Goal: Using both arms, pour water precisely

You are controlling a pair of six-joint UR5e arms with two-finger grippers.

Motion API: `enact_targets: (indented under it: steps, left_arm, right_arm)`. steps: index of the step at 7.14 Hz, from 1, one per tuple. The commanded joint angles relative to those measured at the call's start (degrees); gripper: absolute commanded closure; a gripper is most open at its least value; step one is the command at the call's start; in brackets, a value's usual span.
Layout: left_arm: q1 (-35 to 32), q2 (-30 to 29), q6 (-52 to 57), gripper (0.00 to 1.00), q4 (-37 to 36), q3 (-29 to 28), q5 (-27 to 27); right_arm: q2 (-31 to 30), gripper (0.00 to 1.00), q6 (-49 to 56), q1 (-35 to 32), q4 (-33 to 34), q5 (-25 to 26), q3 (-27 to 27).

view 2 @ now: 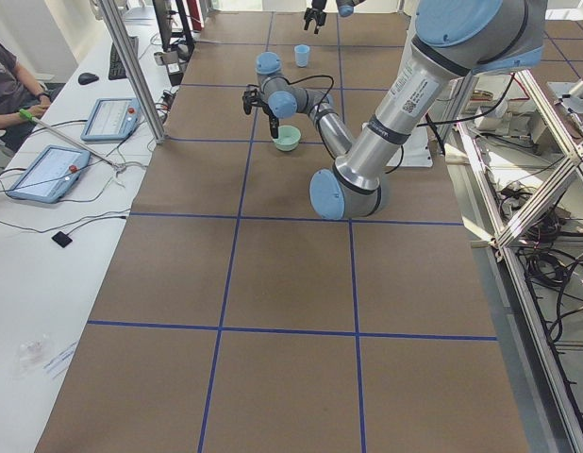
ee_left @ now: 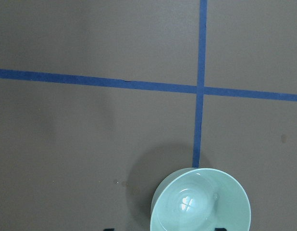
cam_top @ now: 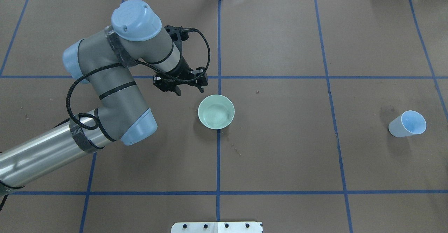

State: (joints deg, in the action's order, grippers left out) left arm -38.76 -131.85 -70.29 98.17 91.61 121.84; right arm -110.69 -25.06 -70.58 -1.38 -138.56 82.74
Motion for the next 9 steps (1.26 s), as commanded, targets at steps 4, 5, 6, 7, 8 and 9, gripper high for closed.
enact_targets:
  steps: [4,5,6,7,8,9]
  left_arm:
    - [-0.09,0.45,0.07,0.23,0.00,0.76,-0.02]
    - [-0.09,0.54,0.07,0.23,0.00,1.20,0.07]
    - [-0.26,0.54,-0.02,0.23,-0.08,1.46,0.07]
    - [-0.44,0.54,-0.02,0.23,-0.09,1.46,0.07]
    - [-0.44,1.24,0.07,0.23,-0.09,1.55,0.07]
    - [-0.44,1.42,0.07,0.23,0.00,1.55,-0.02]
  right_arm:
    - [1.62,0.02,-0.25,5.87,-8.90,6.86,-1.70]
    - [1.62,0.02,-0.60,8.24,-9.69,10.73,-1.70]
    - [1.62,0.01,-0.86,9.83,-9.70,13.20,-1.70]
    - [1.88,0.01,-0.86,12.80,-9.70,16.71,-1.79]
    - [2.06,0.01,-1.04,14.75,-9.70,17.61,-1.70]
    - [2.23,0.01,-1.04,16.25,-9.70,19.54,-1.79]
